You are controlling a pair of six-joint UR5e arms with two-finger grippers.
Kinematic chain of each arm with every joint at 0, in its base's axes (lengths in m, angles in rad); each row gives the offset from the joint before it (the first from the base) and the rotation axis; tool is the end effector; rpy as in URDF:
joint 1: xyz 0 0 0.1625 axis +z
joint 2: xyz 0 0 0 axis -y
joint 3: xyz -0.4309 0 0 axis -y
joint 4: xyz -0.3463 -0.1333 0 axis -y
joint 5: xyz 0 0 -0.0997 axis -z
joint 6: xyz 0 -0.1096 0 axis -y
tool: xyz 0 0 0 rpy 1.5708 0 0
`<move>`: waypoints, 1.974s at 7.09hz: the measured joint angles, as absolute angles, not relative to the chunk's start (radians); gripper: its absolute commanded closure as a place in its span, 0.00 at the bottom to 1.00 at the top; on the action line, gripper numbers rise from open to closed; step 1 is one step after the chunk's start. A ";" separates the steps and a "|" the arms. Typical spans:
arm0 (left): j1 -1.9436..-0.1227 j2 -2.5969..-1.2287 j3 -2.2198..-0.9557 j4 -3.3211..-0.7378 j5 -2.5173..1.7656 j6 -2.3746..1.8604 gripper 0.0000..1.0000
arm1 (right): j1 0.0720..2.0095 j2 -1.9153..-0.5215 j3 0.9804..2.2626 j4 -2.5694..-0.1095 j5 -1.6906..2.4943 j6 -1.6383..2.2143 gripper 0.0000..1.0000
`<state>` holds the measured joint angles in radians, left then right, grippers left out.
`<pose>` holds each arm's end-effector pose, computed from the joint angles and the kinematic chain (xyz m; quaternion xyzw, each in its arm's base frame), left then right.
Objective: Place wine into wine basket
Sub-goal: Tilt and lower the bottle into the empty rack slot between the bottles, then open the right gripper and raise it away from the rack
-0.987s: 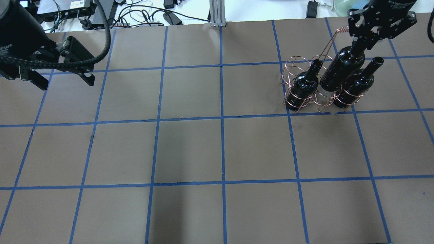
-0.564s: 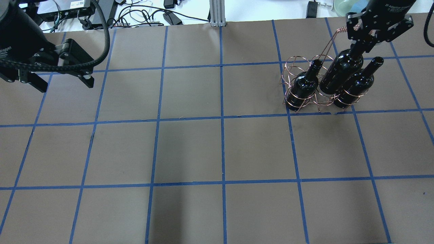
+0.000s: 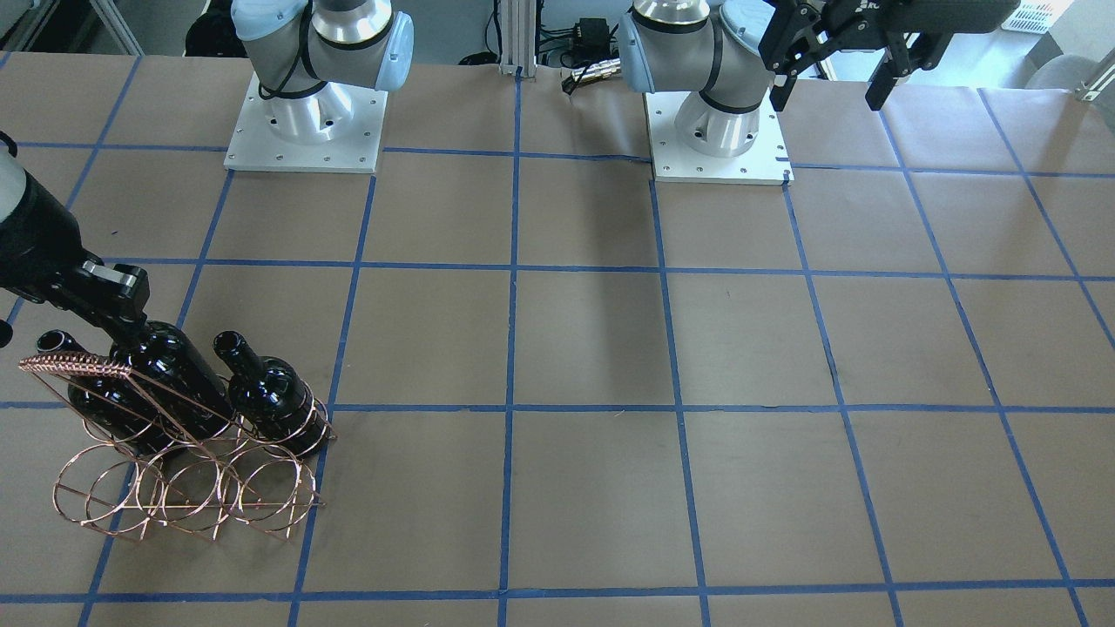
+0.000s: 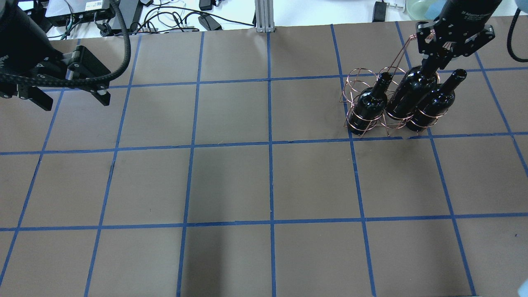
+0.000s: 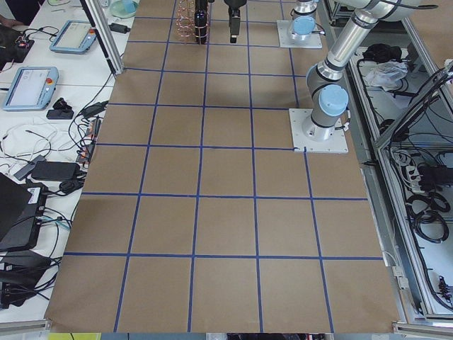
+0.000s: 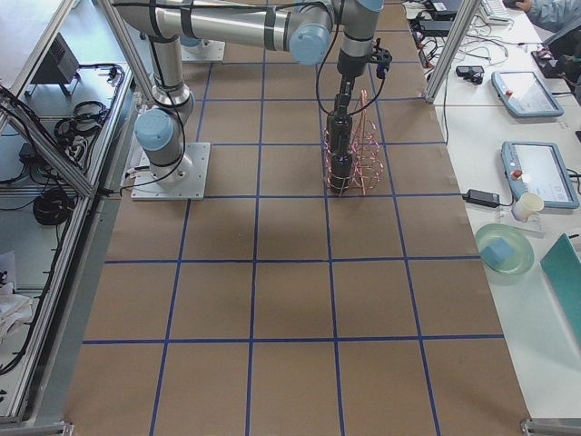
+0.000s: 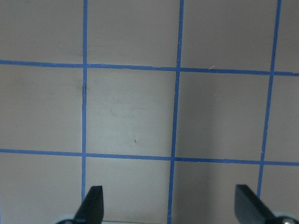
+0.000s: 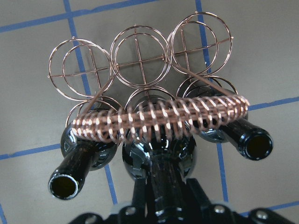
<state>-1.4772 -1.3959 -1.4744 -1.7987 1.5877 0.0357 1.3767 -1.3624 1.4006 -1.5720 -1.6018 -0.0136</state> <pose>-0.0969 -0.3737 0.5745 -0.0291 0.9993 -0.0211 0.0098 0.0251 -0.5459 0.4577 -0.0898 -0.9957 -0.0200 0.0135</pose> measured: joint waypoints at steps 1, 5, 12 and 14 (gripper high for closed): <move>-1.477 -1.393 -1.472 -1.799 1.587 0.035 0.00 | 1.377 -1.342 1.404 -1.574 -1.602 -0.017 1.00; -1.478 -1.384 -1.474 -1.798 1.584 0.032 0.00 | 1.378 -1.303 1.507 -1.699 -1.605 -0.068 0.51; -1.479 -1.386 -1.483 -1.798 1.579 0.028 0.00 | 1.399 -1.540 1.501 -1.627 -1.602 -0.073 0.00; -1.479 -1.389 -1.485 -1.798 1.577 0.028 0.00 | 1.499 -1.589 1.506 -1.575 -1.612 0.000 0.01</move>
<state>-1.4788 -1.3885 -1.4849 -1.7978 1.5773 0.0277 1.4987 -1.5892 1.5055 -1.5749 -1.6116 -0.0004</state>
